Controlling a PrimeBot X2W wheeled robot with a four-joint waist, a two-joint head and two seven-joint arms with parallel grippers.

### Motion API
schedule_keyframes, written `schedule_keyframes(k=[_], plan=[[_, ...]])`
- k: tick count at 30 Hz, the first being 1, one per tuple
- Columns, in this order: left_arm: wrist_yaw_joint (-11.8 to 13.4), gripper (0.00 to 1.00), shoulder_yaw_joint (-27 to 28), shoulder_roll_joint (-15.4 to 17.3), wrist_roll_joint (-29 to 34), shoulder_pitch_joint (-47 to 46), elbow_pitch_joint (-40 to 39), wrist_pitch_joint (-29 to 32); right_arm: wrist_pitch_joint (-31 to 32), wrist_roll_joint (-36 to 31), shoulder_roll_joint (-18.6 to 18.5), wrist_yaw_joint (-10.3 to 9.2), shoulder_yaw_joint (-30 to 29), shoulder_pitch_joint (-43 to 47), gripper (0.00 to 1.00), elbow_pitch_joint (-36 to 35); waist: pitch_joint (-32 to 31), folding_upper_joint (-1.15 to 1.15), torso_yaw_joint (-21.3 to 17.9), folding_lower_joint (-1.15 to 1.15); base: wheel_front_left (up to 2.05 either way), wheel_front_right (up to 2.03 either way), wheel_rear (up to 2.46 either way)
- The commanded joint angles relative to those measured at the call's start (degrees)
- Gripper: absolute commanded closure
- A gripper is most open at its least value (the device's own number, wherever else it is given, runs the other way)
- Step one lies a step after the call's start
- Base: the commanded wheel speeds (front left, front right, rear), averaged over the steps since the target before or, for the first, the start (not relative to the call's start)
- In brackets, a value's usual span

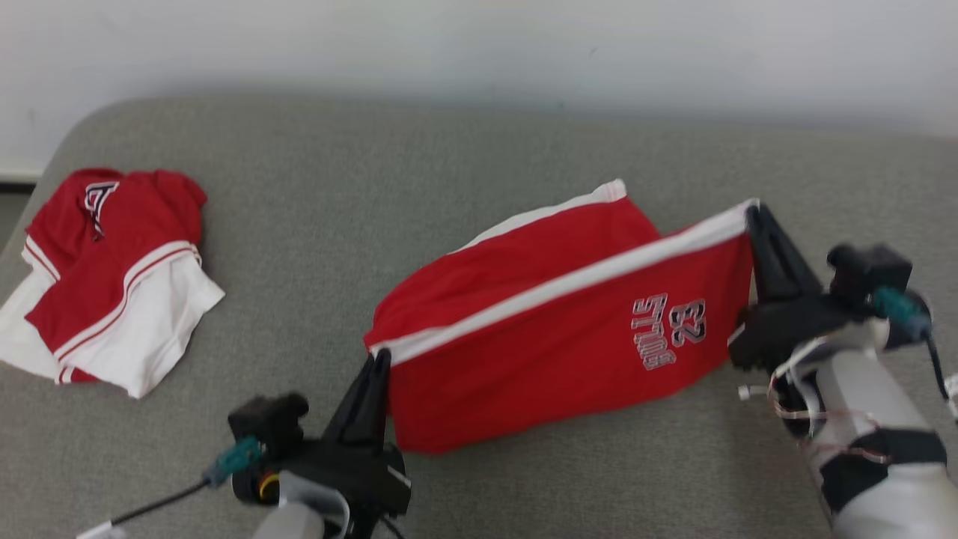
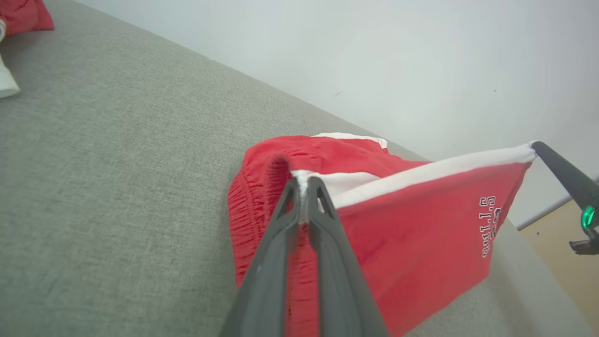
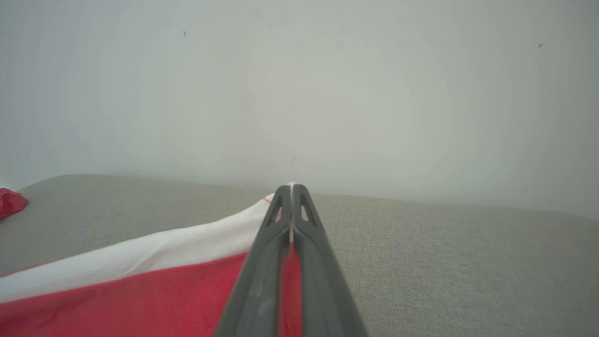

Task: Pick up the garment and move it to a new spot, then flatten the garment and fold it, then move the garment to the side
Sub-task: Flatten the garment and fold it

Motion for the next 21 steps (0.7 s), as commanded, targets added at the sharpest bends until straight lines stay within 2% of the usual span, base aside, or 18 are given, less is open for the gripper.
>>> schedule_keyframes(k=[1,8,21], plan=[[0.14,1.0,0.06,-0.23,-0.57,-2.99,0.43,-0.18,0.0,-0.8,-0.55,-0.17,0.36,-3.63,1.0,1.67,7.46,-0.01,4.55,-0.02,0.0,0.0,0.0],[0.13,1.0,1.19,-1.29,-0.53,-10.18,0.86,-0.18,-0.01,-2.47,-0.9,-0.17,2.21,-13.86,1.0,6.97,13.3,-0.01,6.09,-0.02,0.0,0.0,0.0],[0.14,1.0,0.38,-1.47,-1.57,-15.41,0.12,-0.19,0.0,-6.46,-0.93,-0.17,1.32,-22.15,1.0,12.71,18.35,-0.01,7.13,-0.02,0.0,0.0,0.0]])
